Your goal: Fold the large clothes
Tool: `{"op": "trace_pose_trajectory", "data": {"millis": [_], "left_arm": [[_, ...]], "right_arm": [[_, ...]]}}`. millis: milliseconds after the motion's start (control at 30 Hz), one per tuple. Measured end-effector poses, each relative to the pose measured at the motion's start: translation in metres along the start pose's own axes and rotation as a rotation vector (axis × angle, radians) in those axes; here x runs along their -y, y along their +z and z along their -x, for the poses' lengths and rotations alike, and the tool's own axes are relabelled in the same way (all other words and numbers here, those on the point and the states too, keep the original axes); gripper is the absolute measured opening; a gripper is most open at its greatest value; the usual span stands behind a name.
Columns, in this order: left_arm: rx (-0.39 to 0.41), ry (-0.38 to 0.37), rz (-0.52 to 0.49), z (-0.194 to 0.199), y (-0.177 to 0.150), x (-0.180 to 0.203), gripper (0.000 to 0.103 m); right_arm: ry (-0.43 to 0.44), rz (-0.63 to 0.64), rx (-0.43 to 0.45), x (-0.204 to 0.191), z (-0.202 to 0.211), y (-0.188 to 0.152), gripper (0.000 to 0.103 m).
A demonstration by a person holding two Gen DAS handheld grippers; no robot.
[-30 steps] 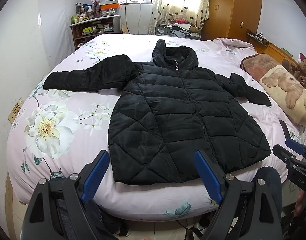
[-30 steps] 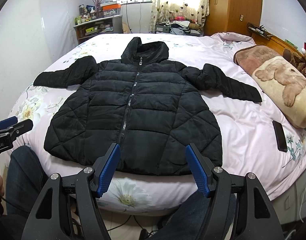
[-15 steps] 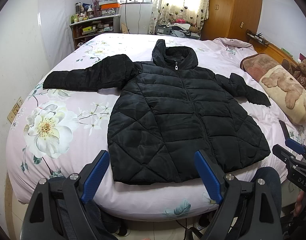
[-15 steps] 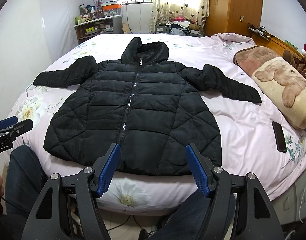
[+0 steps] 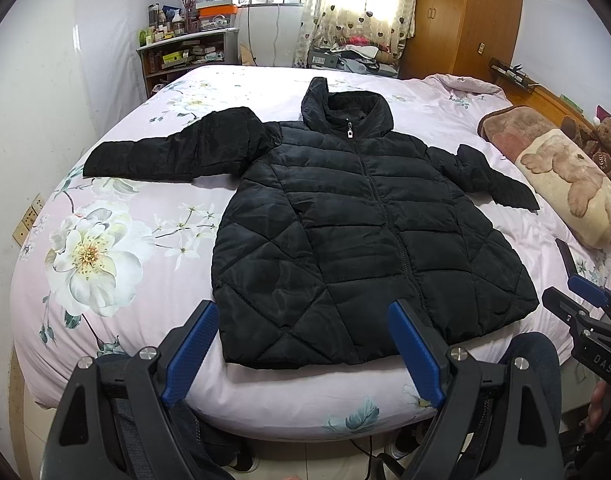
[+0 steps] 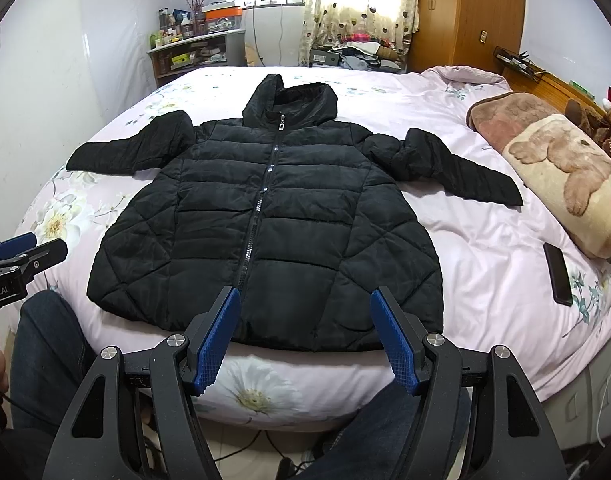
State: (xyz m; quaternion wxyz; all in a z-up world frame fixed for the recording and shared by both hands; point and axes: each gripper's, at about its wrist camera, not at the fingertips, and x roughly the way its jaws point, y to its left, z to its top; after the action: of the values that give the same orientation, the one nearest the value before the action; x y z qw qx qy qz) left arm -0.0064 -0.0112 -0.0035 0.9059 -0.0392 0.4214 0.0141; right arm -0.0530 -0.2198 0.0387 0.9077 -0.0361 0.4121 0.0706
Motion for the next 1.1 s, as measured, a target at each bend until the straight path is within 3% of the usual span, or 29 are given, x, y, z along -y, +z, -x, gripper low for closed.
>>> {"op": "trace_pose_trajectory", "data": {"millis": [633,1100], "left_arm": [[-0.019,-0.004,0.0,-0.005,-0.005,0.008,0.088],[-0.08,-0.004,0.007,-0.046,0.01,-0.012,0.088]], "right_arm": [[-0.001,0.003,-0.007,-0.001,-0.002,0.001,0.068],[0.003,0.02,-0.05,-0.003,-0.038,0.015,0.068]]}}
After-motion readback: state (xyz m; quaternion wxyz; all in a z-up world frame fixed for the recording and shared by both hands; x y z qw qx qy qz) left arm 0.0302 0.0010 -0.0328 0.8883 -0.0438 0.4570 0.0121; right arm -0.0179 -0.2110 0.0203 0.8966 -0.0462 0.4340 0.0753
